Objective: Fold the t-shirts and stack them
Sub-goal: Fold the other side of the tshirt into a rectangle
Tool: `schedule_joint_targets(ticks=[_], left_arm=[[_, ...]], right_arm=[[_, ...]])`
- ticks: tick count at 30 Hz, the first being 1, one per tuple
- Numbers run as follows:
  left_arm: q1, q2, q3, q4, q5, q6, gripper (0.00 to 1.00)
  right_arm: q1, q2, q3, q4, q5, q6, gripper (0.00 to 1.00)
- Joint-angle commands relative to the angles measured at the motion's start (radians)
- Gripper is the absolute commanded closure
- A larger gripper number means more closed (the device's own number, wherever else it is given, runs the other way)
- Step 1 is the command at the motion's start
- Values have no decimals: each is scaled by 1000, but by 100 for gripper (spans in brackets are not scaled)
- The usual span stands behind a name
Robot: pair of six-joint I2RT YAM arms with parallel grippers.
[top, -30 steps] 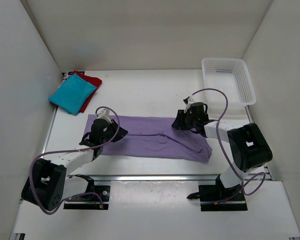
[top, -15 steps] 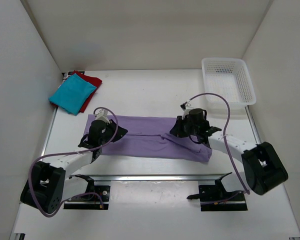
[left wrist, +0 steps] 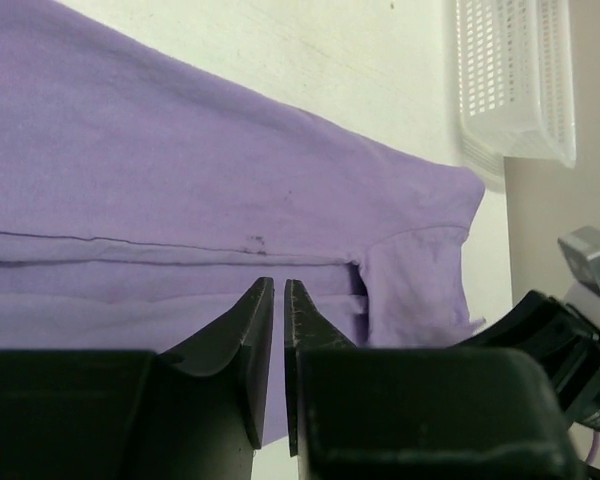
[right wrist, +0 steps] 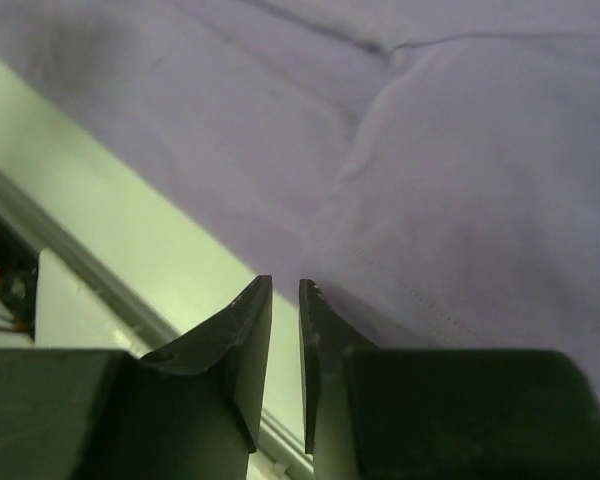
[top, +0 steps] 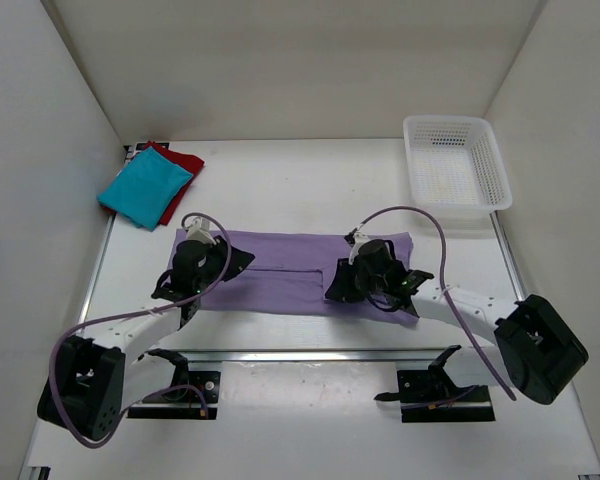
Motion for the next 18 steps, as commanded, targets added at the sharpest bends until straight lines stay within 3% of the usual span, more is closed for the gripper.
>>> schedule_joint_targets(ticks=[1,5,8,11,16,18], left_arm=[[47,-47,10,1,30,0,78],[115,-75,27,-11,50,5,78],[75,-57,44,-10,25,12,78],[43,-15,55,7,30,9,78],[38,86,69,50,25,0,77],[92,140,70,93,62,-20,77]], right_arm=[[17,-75,52,-58,-63,2,83],[-52,-174,71,-106,-3,-38,83],[-202,-181,5,-75,32,-50,88],[-269,-125,-55,-58,17,-70,96],[-218,-103,-161,-21,74,-44,100],[-213,-89,-188,-14,68,-29,100]])
